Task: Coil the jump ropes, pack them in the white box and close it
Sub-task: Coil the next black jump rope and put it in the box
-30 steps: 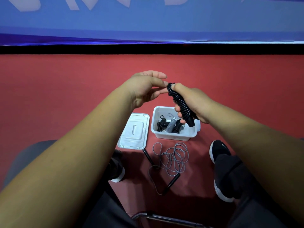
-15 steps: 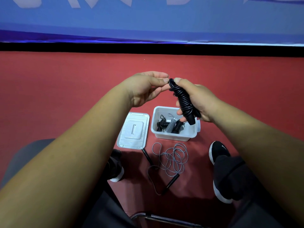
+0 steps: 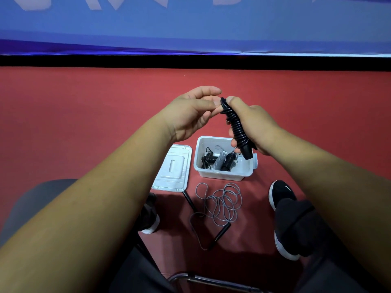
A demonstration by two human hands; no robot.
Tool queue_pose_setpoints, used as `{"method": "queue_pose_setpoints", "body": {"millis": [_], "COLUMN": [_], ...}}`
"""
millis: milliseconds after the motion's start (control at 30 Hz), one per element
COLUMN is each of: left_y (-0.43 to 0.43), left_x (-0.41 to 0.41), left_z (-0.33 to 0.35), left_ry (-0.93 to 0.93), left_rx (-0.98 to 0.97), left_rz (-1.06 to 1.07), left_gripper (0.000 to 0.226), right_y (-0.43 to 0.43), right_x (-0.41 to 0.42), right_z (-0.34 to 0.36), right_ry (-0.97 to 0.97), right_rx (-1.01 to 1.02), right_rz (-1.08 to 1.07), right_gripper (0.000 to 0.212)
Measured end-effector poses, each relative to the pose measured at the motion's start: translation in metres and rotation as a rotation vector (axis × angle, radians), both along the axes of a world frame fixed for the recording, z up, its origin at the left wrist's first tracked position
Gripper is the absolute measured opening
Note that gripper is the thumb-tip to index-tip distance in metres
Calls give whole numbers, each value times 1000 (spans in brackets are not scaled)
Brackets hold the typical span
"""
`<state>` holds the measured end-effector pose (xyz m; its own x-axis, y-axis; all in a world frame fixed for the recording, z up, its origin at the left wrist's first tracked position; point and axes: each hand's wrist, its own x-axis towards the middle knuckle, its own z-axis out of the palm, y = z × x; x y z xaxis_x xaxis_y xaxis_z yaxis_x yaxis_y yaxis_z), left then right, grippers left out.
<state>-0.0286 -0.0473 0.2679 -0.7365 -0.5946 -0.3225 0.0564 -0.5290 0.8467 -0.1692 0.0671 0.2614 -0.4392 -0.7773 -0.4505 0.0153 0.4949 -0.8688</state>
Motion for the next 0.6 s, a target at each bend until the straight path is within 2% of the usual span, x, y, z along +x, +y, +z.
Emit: {"method": "queue_pose_setpoints", "body": {"millis": [267,600], "left_y": [-5,3], "left_x": [4,3], "left_z": [2,-8], "left_ry": [-70,-142], "left_rx": [-27,-163], "left_rz": [-58,-30], "left_gripper": [34,35], "right_y": [5,4], "right_x": [-3,-2], "right_z": [-8,-10], "right_ry": [-108,-82], "right_rx": [-51,9], "right_rz": [96,83], "right_gripper": [66,53]}}
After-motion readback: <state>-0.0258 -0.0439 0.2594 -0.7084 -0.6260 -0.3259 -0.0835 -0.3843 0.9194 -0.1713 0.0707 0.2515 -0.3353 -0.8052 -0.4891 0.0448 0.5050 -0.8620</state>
